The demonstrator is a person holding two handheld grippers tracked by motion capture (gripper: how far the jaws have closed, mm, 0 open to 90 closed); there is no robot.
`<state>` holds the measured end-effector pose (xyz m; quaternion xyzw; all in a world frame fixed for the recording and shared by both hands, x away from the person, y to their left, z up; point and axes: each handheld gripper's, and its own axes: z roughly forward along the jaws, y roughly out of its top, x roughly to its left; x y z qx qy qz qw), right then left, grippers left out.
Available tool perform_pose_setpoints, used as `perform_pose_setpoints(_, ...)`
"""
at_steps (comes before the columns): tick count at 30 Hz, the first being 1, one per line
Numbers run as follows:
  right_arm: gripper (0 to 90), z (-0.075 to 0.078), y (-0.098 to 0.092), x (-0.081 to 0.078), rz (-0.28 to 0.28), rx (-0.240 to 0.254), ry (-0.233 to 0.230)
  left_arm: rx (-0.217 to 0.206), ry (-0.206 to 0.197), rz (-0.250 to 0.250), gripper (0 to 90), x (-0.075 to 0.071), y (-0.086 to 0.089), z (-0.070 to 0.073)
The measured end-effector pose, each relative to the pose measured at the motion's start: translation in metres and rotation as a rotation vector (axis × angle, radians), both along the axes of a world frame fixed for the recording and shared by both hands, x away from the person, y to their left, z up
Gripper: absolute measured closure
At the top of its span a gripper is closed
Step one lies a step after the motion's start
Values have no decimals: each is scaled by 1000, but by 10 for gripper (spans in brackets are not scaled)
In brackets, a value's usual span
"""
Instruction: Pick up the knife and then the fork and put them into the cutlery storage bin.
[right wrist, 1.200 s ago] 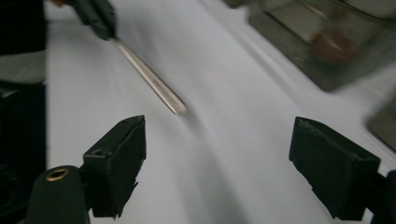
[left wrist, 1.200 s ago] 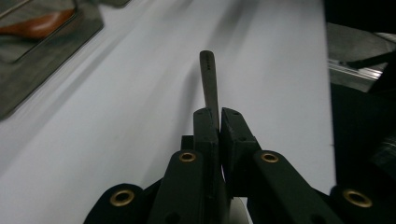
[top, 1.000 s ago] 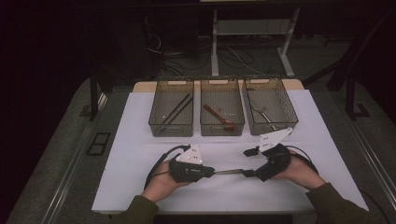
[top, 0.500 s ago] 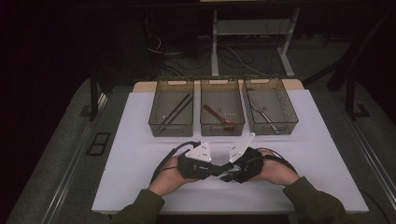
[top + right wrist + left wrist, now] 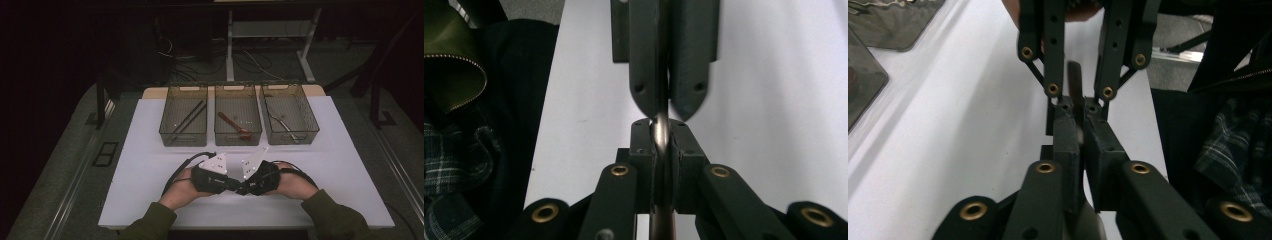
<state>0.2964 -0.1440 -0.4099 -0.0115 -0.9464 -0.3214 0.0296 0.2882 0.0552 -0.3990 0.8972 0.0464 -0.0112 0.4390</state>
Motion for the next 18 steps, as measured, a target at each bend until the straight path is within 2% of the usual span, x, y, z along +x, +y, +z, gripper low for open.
perform_pose_setpoints(2,820,-2,-1,1,-11,3,13,-17,-1,24,667,1,3,0)
perform_pose_setpoints(4,820,-2,-4,3,-22,8,10,-38,29,60,583,1,8,1)
perform_pose_setpoints(7,821,0,-10,8,-47,2,-14,-72,29,115,467,3,20,3)
perform_pose_setpoints(10,820,1,-18,13,-82,6,-23,-119,32,176,400,3,37,5)
perform_pose_setpoints(12,820,1,-24,16,-117,0,-7,-130,19,220,366,3,49,6)
perform_pose_setpoints(15,820,1,-37,23,-171,-10,-15,-158,-5,304,310,-1,67,2)
perform_pose_setpoints(18,819,4,-50,29,-232,-9,-7,-146,-10,375,251,-5,82,-6)
